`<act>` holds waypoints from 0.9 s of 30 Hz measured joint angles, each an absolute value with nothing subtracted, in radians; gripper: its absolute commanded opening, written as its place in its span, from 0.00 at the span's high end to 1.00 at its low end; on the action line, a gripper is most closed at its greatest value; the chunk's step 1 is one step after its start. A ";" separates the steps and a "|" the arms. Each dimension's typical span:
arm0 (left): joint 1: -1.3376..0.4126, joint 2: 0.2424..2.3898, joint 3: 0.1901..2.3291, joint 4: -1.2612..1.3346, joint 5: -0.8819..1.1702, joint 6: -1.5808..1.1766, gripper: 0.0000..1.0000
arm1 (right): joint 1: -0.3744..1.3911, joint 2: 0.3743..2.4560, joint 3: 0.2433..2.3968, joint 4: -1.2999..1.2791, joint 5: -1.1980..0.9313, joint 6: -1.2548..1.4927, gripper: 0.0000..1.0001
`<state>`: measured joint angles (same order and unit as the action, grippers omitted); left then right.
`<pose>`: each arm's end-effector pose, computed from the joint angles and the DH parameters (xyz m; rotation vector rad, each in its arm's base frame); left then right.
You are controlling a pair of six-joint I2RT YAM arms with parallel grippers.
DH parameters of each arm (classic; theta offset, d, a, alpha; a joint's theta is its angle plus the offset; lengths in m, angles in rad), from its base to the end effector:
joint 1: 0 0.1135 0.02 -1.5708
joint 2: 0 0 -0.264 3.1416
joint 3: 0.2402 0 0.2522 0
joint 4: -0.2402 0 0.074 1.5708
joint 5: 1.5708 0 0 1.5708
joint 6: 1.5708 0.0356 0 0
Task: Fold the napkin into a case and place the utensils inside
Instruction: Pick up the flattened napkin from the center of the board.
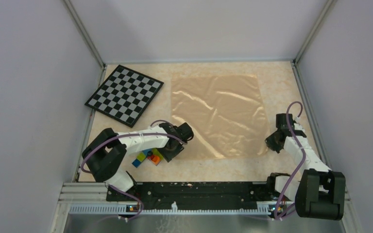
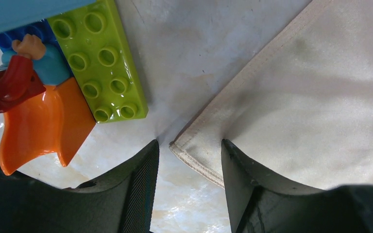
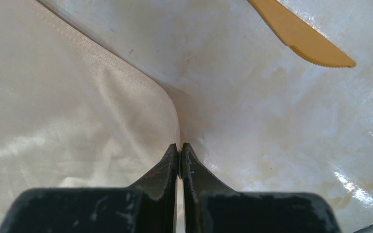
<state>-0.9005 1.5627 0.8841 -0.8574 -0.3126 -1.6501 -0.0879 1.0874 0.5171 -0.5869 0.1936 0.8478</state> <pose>0.1639 -0.1891 0.1626 -1.0437 2.6320 0.0828 0.1784 -0.0226 0.1658 1.2607 2.3737 -0.0332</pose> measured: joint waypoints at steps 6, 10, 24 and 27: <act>-0.895 1.569 0.883 -0.855 -0.312 -1.643 0.45 | -0.088 1.087 0.517 -0.587 0.194 0.847 1.00; -0.895 1.576 0.888 -0.859 -0.309 -1.644 0.47 | -0.088 1.087 0.517 -0.588 0.193 0.846 1.00; -0.892 1.622 0.931 -0.887 -0.297 -1.679 0.81 | -0.088 1.079 0.517 -0.591 0.189 0.847 1.00; -0.892 1.621 0.933 -0.899 -0.301 -1.678 0.98 | -0.088 1.079 0.517 -0.591 0.181 0.845 1.00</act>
<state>-0.8917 1.6215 0.9333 -0.8986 -0.3012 -1.6775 -0.0879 1.0790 0.5171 -0.5907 0.1814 0.8448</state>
